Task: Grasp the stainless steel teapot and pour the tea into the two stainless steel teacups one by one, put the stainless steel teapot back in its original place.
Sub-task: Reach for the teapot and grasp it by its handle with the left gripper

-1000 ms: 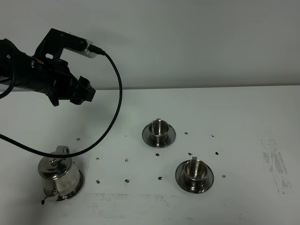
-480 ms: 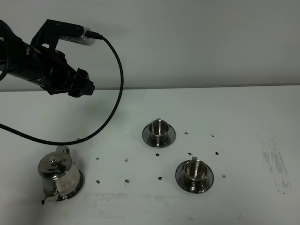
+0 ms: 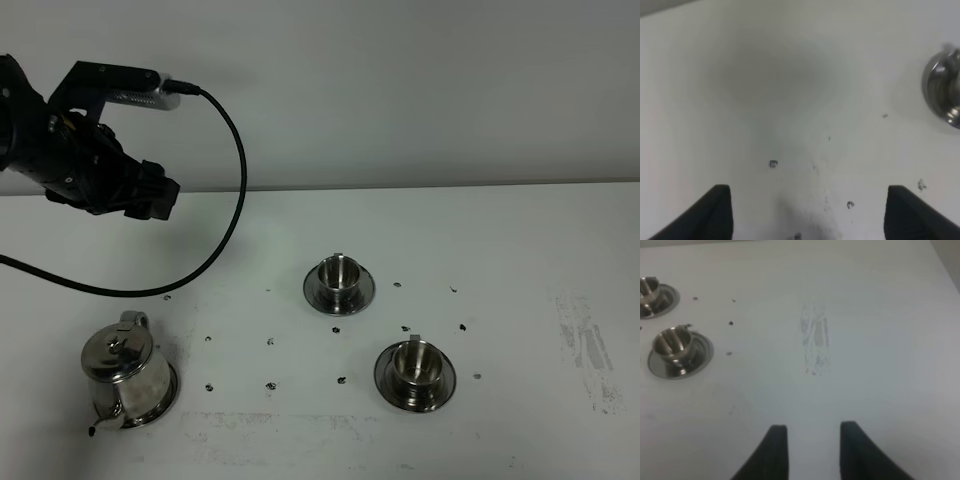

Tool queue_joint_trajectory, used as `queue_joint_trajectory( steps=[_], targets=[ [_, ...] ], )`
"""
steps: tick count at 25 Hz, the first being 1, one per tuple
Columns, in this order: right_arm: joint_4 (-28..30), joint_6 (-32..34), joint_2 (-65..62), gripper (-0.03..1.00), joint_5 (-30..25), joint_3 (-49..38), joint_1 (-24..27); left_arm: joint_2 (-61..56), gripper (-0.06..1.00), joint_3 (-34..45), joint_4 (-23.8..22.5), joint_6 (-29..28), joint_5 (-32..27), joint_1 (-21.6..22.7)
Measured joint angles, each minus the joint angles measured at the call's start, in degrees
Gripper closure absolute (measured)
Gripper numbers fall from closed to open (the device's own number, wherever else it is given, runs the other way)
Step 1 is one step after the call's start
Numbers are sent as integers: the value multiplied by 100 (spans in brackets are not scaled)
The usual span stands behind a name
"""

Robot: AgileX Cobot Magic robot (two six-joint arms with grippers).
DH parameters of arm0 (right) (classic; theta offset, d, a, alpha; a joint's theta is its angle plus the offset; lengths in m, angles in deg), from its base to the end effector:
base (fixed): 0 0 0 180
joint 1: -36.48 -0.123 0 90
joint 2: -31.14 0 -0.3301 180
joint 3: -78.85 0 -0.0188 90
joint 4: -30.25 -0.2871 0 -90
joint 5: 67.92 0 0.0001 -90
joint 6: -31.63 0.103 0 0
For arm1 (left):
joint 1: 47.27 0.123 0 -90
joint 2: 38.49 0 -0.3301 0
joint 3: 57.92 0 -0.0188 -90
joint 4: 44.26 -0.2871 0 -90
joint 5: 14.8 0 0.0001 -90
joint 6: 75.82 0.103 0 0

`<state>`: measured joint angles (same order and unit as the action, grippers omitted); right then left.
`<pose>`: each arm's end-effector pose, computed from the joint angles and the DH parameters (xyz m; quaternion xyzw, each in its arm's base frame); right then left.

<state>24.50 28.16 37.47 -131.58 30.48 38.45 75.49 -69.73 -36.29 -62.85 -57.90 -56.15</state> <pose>-0.0140 0.0097 0.2920 -0.0151 0.8576 0.0257 0.5135 0.4703 -0.0834 0.2984 0.1468 0.9414 -0.0498 0.2997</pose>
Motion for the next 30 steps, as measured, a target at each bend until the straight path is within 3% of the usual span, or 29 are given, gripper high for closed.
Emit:
queue_joint_trajectory(
  steps=[16, 30],
  targets=[
    [0, 2, 0, 73, 0, 0, 0, 929, 31, 358, 114, -79, 132, -160],
    [0, 2, 0, 73, 0, 0, 0, 940, 31, 604, -466, -85, 32, -140]
  ],
)
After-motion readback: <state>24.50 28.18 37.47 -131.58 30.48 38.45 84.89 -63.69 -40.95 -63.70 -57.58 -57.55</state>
